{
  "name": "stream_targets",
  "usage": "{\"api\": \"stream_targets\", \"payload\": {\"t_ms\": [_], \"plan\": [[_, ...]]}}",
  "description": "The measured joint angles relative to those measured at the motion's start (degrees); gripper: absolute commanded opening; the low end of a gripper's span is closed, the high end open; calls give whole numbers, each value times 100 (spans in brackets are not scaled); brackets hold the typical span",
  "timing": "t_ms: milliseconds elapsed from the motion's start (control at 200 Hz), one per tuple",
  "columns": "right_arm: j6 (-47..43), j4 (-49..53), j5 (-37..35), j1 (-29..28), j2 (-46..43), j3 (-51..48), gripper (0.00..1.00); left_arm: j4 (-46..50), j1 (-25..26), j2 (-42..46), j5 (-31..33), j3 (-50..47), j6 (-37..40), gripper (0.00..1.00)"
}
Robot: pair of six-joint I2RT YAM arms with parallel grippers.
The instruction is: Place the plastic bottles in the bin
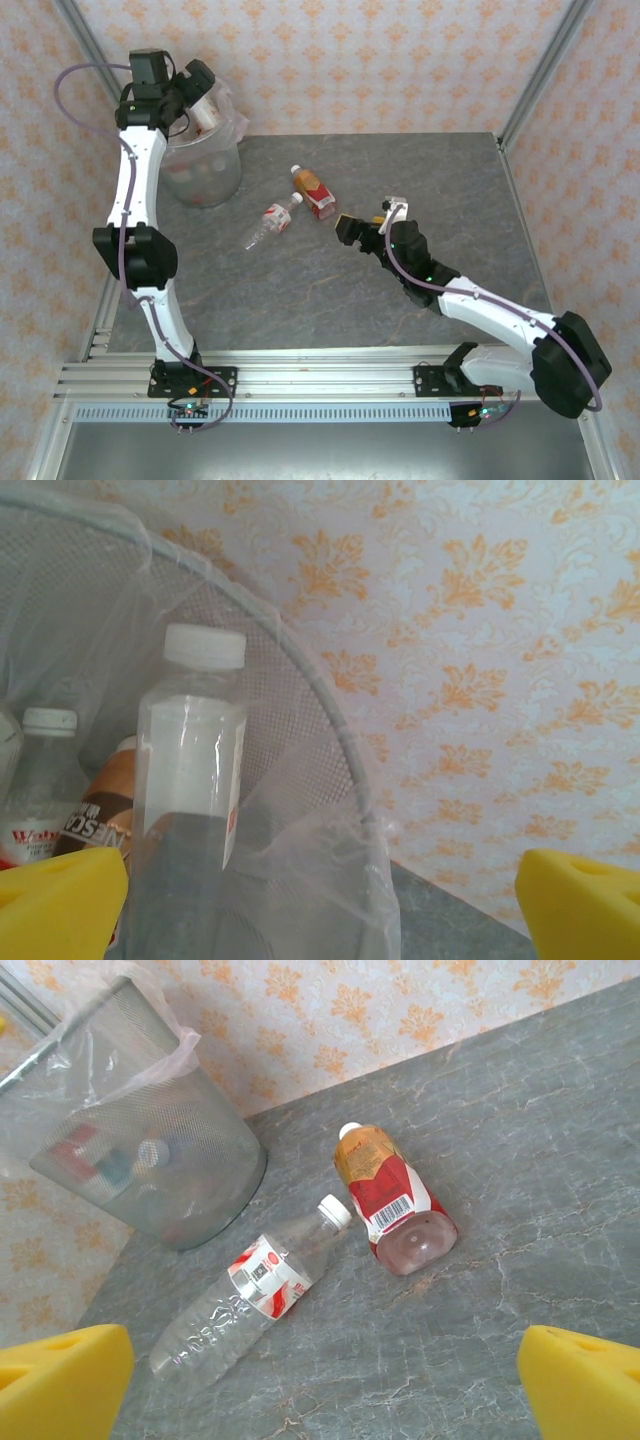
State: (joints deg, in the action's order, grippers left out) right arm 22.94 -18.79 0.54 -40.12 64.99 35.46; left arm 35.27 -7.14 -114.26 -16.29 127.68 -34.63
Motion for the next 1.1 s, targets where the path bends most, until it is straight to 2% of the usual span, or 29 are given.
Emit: {"api": "stream_targets", "payload": {"t_ms": [190,350,621,981,1101], "plan": [[-120,109,-66,0,-164,-55,99,-256,2,691,-46,-1123,74,100],[-114,142,-85,0,-111,-63,99,-459,131,1473,-44,-1860,424,100],[-107,-98,-103,2,549,-59,99,-885,868,2837,0,-3169,992,100],[-105,-400,-105,0,977,120,99,-1045,1770,3392,4,-4461,1812,100],[-52,-442,-131,0,997,120,99,-1062,1912,3788,0,-4907,2050,100]]}}
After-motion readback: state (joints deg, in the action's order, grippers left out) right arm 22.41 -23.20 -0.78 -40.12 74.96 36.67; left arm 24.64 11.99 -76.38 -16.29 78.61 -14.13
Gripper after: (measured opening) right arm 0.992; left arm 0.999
